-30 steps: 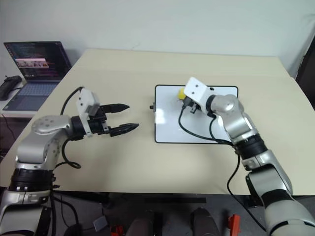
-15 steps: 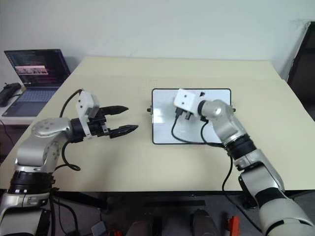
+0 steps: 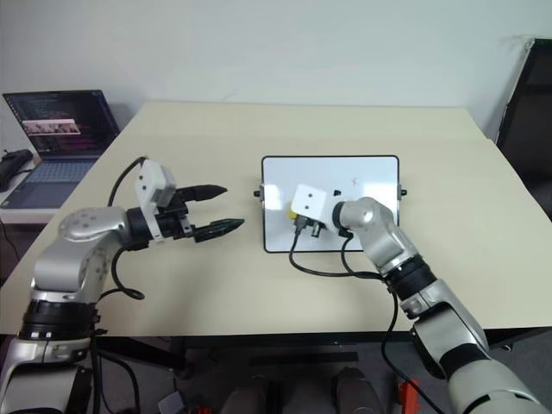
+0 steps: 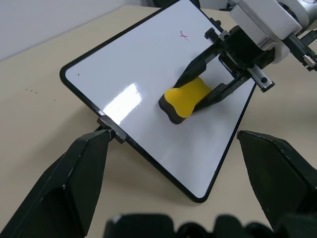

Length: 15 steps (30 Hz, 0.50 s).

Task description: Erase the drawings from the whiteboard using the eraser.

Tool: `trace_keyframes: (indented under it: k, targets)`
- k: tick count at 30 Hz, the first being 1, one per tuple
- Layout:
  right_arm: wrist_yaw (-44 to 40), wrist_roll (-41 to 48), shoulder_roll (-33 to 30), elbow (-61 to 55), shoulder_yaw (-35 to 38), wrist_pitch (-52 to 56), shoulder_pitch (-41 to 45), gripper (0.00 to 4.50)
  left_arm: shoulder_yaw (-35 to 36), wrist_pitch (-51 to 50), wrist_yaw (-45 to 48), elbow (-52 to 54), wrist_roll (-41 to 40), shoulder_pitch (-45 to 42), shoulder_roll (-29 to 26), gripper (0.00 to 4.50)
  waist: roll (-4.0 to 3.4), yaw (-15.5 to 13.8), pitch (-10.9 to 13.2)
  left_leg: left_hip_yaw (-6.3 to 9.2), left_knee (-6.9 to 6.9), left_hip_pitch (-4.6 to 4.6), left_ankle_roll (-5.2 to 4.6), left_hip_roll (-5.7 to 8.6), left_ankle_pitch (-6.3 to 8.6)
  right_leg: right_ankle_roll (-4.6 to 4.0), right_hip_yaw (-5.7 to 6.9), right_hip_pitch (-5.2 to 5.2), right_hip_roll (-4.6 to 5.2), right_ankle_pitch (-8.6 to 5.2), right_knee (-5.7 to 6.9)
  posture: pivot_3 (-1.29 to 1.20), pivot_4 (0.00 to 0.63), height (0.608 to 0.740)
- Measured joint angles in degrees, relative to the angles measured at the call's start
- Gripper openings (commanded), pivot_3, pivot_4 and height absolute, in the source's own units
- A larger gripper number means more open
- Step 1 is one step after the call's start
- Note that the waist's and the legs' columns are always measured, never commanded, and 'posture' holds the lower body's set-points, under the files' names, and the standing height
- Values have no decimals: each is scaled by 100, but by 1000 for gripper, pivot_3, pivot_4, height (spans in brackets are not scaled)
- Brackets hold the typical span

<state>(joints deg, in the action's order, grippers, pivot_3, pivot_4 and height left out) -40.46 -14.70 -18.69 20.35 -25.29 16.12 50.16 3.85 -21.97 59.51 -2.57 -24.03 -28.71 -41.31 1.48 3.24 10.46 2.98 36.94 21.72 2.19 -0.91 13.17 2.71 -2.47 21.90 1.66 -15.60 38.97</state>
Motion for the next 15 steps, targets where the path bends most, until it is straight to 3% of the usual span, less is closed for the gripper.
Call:
trace_keyframes:
  k: [2, 9, 15]
  targets:
    - [-161, 146, -120, -92, 185, 23, 16, 1203, 1, 1, 3, 12, -6, -51, -2, 4500, 0, -18, 1, 1, -1, 10, -4, 1, -3, -2, 1, 8, 0, 2, -2, 0, 150, 740]
    - [-1729, 1460, -1485, -2080, 1078, 730, -842, 1200, 88, 20, 12, -3, -3, -155, -126, 4500, 1, -141, 8, 2, -6, 150, 4, 5, 3, -1, 10, 136, 8, 13, -3, 0, 150, 740]
    - [-2105, 2168, -2817, -2810, 2331, 1249, -1664, 1200, 67, 16, 79, 4, 1, -233, -149, 4500, 1, -155, 13, 0, -20, 171, 10, 10, 23, 4, 16, 144, 19, -6, -36, 0, 150, 740]
